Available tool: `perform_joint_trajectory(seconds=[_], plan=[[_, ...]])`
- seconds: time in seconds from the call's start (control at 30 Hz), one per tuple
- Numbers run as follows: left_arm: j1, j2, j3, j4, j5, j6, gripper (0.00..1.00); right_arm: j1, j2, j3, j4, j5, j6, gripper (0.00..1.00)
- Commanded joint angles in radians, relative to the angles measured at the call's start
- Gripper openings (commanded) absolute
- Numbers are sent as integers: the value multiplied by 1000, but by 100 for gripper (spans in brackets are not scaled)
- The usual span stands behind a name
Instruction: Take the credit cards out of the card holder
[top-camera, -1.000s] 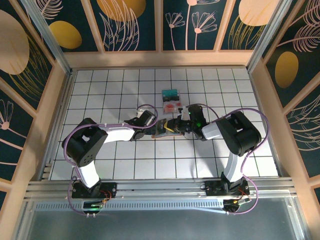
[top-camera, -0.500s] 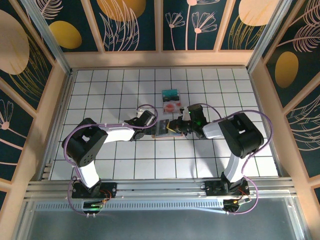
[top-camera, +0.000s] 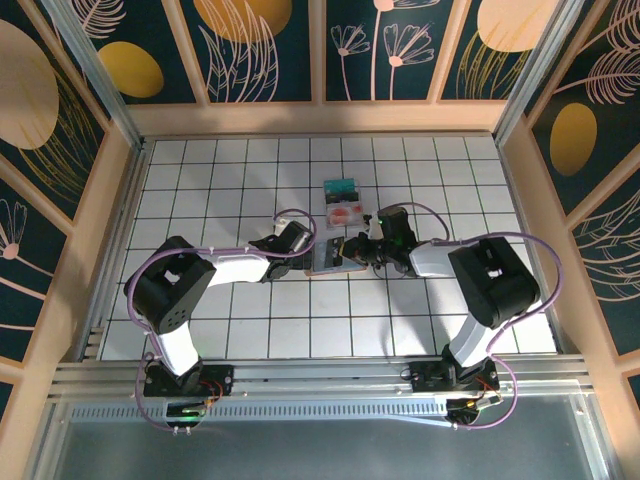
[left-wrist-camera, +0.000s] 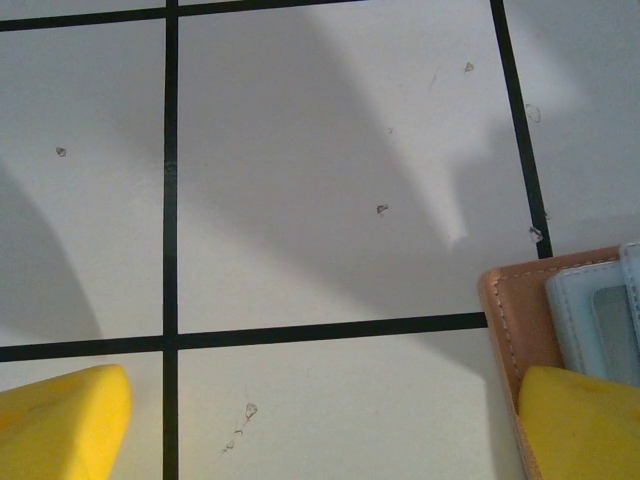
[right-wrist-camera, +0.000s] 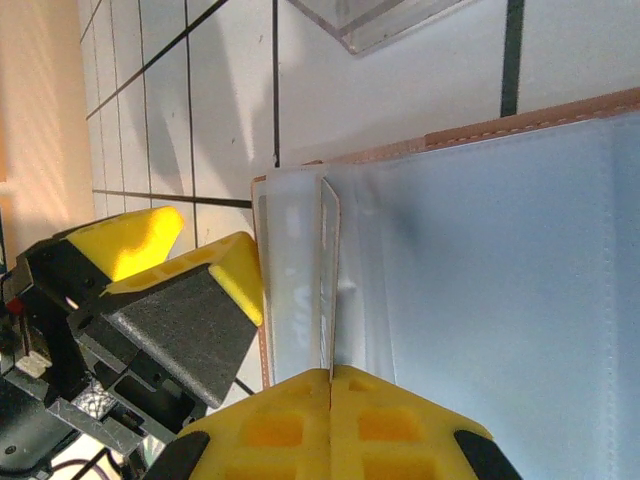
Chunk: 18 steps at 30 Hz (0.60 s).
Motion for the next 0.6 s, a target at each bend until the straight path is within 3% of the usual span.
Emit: perform_joint_trajectory(seconds=[0.0, 0.57], plan=[[-1, 12, 6, -82, -26, 7, 99, -13, -47, 22, -60, 43, -41, 0], [0, -146, 72, -84, -67, -14, 99, -53, -239, 10, -153, 126, -92, 0]])
